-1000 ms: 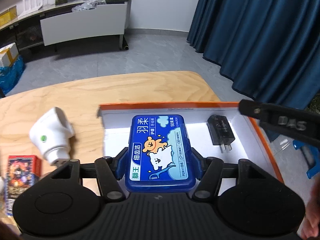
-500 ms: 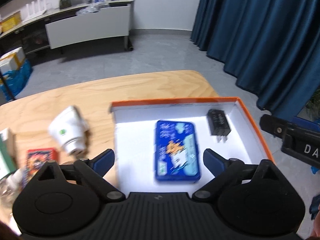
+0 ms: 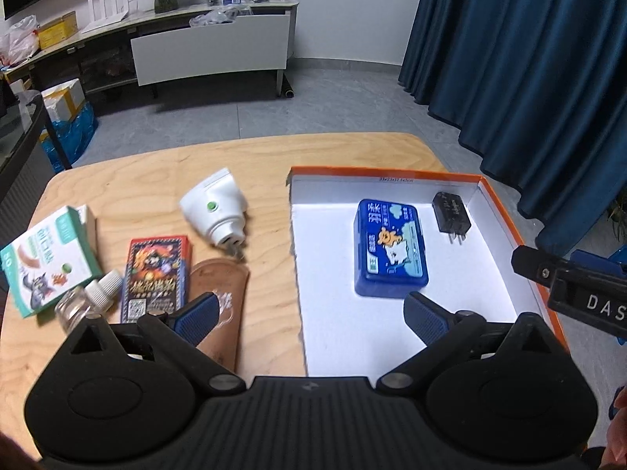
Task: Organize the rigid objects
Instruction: 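Withdraw both tools from the box back toward the remaining items, then grasp the white diffuser with the left gripper while the right grasps the white cube charger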
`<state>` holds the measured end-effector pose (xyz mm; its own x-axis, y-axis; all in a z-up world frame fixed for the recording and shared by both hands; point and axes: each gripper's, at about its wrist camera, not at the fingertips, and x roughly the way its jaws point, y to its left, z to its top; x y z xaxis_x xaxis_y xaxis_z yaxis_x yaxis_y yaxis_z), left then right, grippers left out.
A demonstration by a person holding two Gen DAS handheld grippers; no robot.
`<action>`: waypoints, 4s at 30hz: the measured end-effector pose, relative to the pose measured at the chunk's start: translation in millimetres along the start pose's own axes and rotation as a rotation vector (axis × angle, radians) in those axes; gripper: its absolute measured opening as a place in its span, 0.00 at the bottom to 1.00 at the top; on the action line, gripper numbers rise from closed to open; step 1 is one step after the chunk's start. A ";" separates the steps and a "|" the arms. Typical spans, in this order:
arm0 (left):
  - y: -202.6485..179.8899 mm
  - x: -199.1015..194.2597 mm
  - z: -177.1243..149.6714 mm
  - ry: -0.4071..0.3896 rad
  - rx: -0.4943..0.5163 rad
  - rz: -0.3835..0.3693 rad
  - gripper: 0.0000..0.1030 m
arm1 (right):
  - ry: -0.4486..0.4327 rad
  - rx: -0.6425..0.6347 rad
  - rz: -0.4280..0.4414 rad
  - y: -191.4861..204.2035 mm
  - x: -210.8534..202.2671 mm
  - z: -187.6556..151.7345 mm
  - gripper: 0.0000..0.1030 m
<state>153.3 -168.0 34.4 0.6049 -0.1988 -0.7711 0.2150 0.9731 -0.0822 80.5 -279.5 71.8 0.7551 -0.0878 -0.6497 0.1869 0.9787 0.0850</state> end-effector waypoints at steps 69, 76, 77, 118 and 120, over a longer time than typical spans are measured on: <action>153.5 -44.1 -112.3 -0.028 -0.167 0.024 1.00 | 0.136 -0.180 0.222 109.8 -13.3 -76.0 0.94; 130.6 -16.3 -88.1 -0.059 -0.056 0.016 1.00 | 0.134 -0.175 0.224 110.8 -14.3 -74.4 0.95; 129.0 -9.2 -85.5 -0.056 -0.046 0.027 1.00 | 0.132 -0.179 0.225 111.6 -15.0 -74.4 0.95; 199.1 -87.1 -109.7 -0.222 -0.193 0.028 0.63 | 0.171 -0.476 0.498 224.1 -9.2 -119.6 0.50; 190.4 -85.8 -108.4 -0.226 -0.182 0.006 0.63 | 0.136 -0.451 0.475 213.7 -15.7 -112.0 0.50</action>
<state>59.2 46.9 16.5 0.7657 -0.1935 -0.6134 0.0816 0.9752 -0.2058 38.2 -48.2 15.5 0.5987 0.3674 -0.7117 -0.4502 0.8893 0.0804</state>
